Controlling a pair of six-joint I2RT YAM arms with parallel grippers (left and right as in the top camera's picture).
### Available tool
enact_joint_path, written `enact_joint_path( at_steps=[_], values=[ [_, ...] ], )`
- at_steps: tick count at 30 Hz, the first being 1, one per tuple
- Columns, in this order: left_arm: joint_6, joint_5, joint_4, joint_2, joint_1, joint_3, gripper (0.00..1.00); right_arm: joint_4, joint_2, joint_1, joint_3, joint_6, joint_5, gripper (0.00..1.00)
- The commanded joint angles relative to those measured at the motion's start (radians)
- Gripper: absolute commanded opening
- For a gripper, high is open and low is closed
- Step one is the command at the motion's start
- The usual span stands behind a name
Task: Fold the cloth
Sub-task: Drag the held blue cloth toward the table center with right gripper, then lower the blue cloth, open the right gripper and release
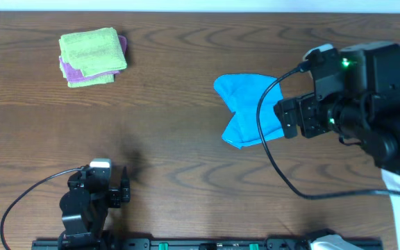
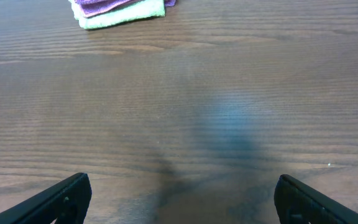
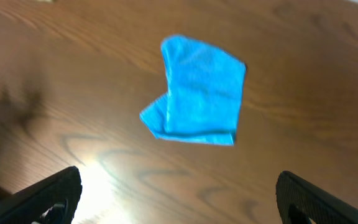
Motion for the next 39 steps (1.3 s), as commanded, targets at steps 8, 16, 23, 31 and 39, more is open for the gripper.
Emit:
enact_joint_path(
  at_steps=[8,16,23,31,39],
  values=[
    [0.01,0.0,0.0,-0.006,0.001,-0.006,0.95,0.103,0.048,0.007,-0.229,0.042,0.054,0.07],
    [0.01,0.0,0.0,-0.006,0.001,-0.006,0.95,0.29,0.048,0.007,-0.559,0.11,0.062,0.02],
    [0.01,0.0,0.0,-0.006,0.001,-0.006,0.95,0.484,0.049,0.004,-0.781,0.154,0.062,0.01],
    [0.01,0.0,0.0,-0.006,0.001,-0.006,0.95,0.655,0.137,-0.076,-0.835,0.176,0.028,0.01],
    [0.01,0.0,0.0,-0.006,0.001,-0.006,0.95,0.746,0.28,-0.162,-0.833,0.179,-0.042,0.01]
  ],
)
